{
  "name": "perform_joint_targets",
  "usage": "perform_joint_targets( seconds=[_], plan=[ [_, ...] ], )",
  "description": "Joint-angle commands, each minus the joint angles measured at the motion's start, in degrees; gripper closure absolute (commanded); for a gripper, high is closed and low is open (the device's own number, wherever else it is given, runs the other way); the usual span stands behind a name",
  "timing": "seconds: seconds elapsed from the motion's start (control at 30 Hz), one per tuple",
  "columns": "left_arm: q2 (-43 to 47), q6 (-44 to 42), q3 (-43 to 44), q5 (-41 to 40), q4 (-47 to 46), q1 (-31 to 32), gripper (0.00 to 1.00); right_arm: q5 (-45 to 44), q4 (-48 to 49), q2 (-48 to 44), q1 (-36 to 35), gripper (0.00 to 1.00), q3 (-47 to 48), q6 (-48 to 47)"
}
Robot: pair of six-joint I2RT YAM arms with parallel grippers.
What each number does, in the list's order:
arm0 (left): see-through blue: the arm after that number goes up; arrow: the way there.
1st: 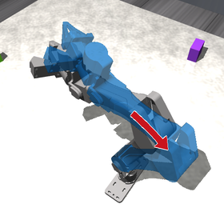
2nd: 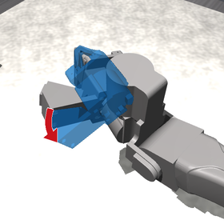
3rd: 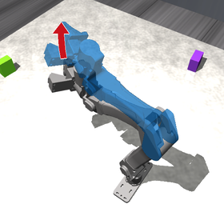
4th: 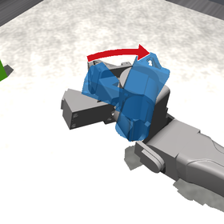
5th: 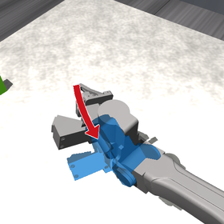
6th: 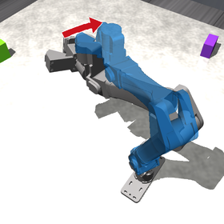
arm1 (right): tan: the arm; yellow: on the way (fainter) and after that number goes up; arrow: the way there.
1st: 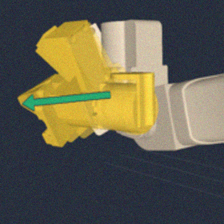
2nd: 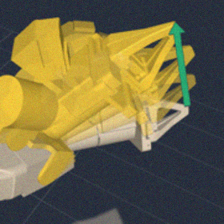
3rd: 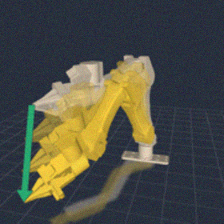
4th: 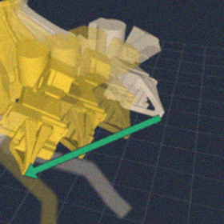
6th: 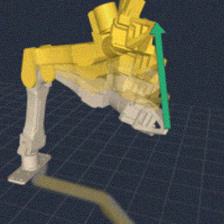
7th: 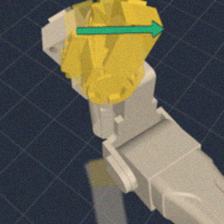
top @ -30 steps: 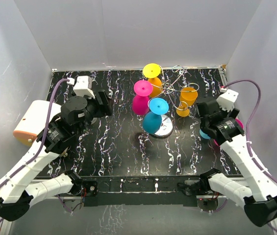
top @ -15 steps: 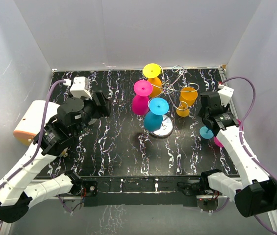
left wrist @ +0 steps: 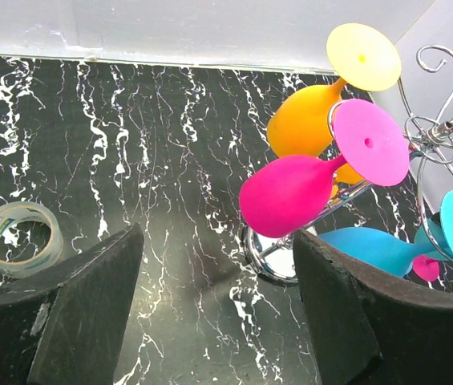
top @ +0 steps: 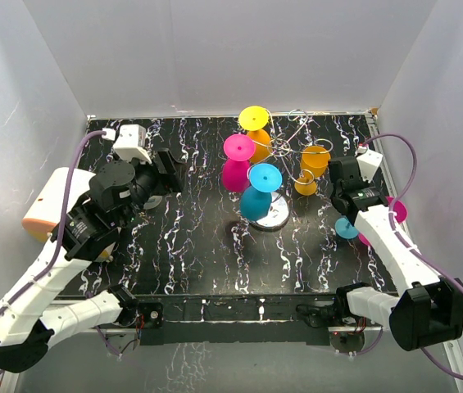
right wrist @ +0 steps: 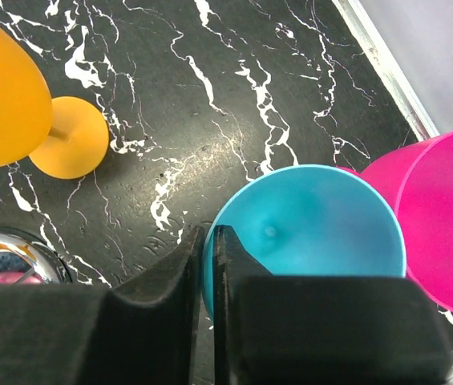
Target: Place the wine glass upside down on the wine glass rack
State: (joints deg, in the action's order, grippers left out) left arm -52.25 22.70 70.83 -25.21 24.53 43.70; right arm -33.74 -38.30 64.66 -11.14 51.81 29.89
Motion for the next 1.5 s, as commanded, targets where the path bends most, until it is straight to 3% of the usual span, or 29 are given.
perform_joint_targets(
  seconds=[0.0,0.3,0.37,0.47,0.57,0.7,0.93,1.2,1.47],
  plan=[
    [0.54,-0.73,3.17,0.27,0.63,0.15,0.26,-2.08,2.28,-1.12,0.24,1.00,1.79,-0.60],
    [-1.08,-4.02,8.71,4.03,0.67,0.14,0.23,4.21,-0.08,-9.24,0.17,1.00,9.26,0.13],
    [-0.88,-5.03,9.32,5.20,-0.26,0.15,0.19,3.71,-1.58,-11.49,0.17,1.00,11.42,0.92],
    [-0.69,-6.77,9.50,7.79,-2.40,0.11,0.02,1.88,-3.97,-14.94,0.28,1.00,14.46,2.43],
    [-1.01,-7.30,9.50,11.01,-4.80,0.13,0.01,-0.20,-5.11,-18.84,0.31,1.00,16.47,3.87],
    [-1.97,-7.06,9.60,18.30,-9.50,0.14,0.01,-2.80,-5.33,-24.95,0.23,1.00,18.70,5.80],
    [-5.13,-7.84,9.46,40.36,-18.87,0.13,0.01,-2.98,-0.41,-34.29,0.18,1.00,20.56,4.83],
    [-11.11,1.05,10.56,50.19,-31.17,0.15,0.01,4.96,12.80,-42.94,0.20,1.00,19.07,2.29],
    [-19.13,23.13,9.73,54.65,-54.55,0.15,0.02,14.73,28.93,-45.62,0.19,1.00,13.89,3.67]
  ],
)
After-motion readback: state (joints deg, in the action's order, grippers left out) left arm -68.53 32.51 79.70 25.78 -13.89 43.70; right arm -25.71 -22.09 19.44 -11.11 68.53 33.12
